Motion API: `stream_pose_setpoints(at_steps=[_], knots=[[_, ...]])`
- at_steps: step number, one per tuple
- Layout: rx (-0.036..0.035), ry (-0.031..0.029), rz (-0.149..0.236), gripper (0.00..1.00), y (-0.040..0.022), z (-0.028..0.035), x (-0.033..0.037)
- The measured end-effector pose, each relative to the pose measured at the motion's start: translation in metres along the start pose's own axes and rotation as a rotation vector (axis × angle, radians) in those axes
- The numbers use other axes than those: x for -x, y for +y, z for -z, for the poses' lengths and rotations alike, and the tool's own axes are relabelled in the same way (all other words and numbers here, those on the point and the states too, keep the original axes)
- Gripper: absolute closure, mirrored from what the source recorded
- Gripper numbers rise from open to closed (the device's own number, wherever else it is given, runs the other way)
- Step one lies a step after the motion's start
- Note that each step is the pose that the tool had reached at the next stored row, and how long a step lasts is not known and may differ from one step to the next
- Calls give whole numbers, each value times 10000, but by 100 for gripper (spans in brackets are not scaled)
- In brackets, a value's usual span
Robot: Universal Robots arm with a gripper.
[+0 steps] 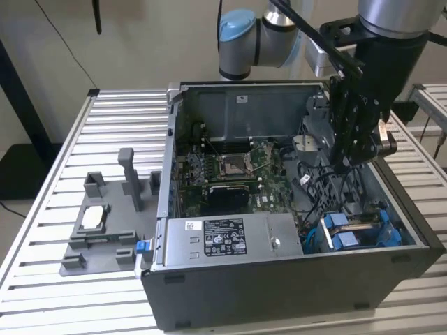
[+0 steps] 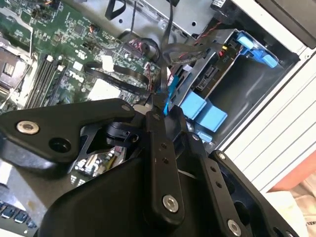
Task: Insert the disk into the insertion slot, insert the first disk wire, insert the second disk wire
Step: 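Insert the first disk wire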
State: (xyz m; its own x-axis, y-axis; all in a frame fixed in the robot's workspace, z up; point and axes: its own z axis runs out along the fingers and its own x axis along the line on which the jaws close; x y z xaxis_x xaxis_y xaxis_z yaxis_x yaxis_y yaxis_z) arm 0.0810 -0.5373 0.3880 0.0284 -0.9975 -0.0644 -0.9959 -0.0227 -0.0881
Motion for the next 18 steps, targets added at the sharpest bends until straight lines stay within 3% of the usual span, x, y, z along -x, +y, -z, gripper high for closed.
stream_pose_setpoints(at_steps=[2, 5, 7, 9, 11, 13, 17, 18], knots=[[-181, 34, 16, 73, 52, -9, 15], [-524, 104, 44, 73, 129, -15, 41], [-767, 200, 69, 73, 177, -15, 54], [-1041, 340, 102, 73, 215, -14, 65], [-1273, 382, 118, 73, 253, -21, 87], [-1367, 411, 134, 73, 284, -29, 105], [-1444, 714, 200, 73, 312, -41, 110], [-1497, 744, 211, 73, 315, -48, 110]])
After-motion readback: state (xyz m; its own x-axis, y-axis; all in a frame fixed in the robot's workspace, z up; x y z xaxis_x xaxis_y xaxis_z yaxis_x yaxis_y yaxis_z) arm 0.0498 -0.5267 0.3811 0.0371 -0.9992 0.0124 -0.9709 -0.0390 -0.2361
